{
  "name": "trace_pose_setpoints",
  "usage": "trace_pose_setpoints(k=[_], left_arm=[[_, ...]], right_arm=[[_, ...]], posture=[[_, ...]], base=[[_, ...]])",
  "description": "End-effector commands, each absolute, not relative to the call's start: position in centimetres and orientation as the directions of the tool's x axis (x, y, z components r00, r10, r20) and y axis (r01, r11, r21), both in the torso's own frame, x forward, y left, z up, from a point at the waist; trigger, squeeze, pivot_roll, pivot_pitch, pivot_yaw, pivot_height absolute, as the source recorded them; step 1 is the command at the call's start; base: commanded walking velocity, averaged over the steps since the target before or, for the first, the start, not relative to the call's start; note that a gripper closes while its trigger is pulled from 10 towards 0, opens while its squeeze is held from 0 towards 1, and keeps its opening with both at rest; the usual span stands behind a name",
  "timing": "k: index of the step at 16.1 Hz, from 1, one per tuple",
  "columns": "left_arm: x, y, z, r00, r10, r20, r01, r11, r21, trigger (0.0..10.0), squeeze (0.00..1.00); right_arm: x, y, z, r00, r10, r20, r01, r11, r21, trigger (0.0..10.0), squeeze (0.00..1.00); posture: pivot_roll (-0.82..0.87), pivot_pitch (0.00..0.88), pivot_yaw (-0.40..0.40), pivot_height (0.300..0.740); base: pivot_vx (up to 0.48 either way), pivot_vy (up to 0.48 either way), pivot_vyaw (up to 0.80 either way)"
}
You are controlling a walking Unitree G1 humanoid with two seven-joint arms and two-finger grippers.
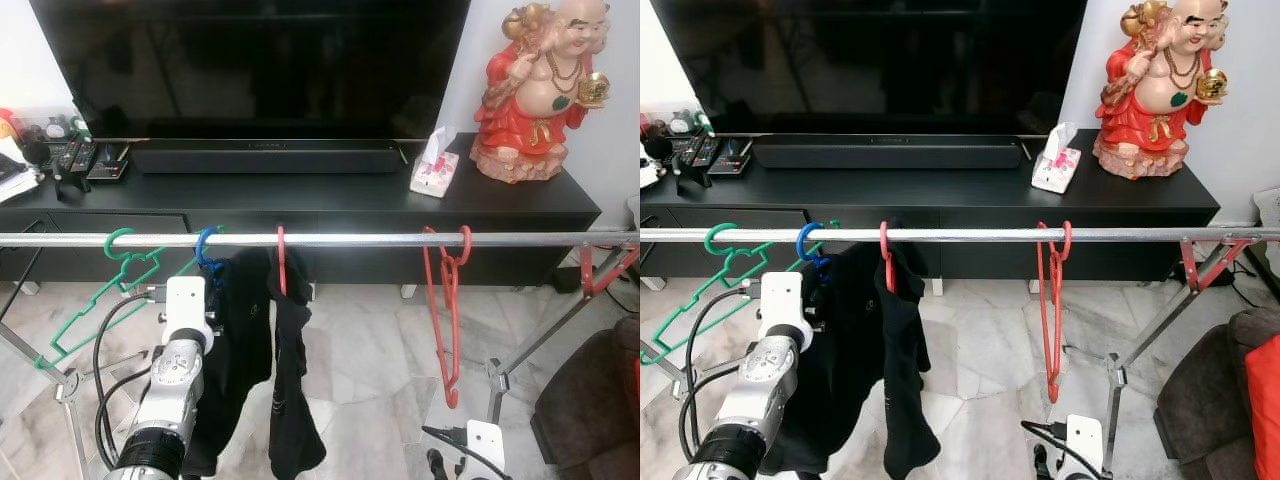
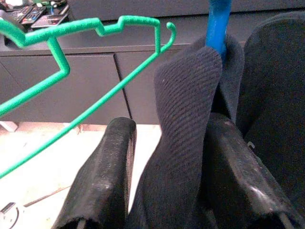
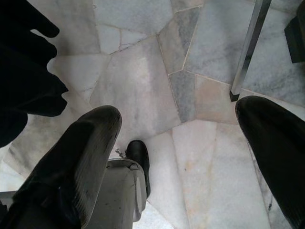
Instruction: Hang hanger
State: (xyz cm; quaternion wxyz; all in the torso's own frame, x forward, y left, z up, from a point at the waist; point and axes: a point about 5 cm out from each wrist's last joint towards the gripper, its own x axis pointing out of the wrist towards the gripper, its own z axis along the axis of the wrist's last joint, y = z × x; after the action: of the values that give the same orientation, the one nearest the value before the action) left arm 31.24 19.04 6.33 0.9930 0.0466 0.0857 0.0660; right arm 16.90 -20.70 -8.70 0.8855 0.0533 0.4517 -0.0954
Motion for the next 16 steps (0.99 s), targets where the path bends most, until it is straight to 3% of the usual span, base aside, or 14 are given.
trace_pose_setpoints(k=[1,10,16], left_arm=[[31.0,19.1,6.1,0.973,0.145,-0.179,-0.126,0.986,0.113,10.0,1.00],[30.5,19.3,7.3,0.990,0.098,-0.098,-0.092,0.993,0.068,10.0,1.00],[26.8,20.3,8.7,0.994,0.107,0.004,-0.107,0.988,0.113,10.0,1.00]], right_arm=[[16.6,-20.9,-8.8,0.564,-0.123,-0.817,0.211,0.977,-0.001,10.0,0.00],[16.7,-20.8,-8.8,0.566,-0.121,-0.815,0.210,0.978,0.001,10.0,0.00],[16.7,-20.9,-8.8,0.567,-0.126,-0.814,0.213,0.977,-0.003,10.0,0.00]], posture=[[-0.09,0.000,-0.016,0.740],[-0.09,0.000,-0.014,0.740],[-0.07,0.000,-0.017,0.740]], base=[[0.000,0.000,0.00],[0.000,0.000,0.00],[0.000,0.000,0.00]])
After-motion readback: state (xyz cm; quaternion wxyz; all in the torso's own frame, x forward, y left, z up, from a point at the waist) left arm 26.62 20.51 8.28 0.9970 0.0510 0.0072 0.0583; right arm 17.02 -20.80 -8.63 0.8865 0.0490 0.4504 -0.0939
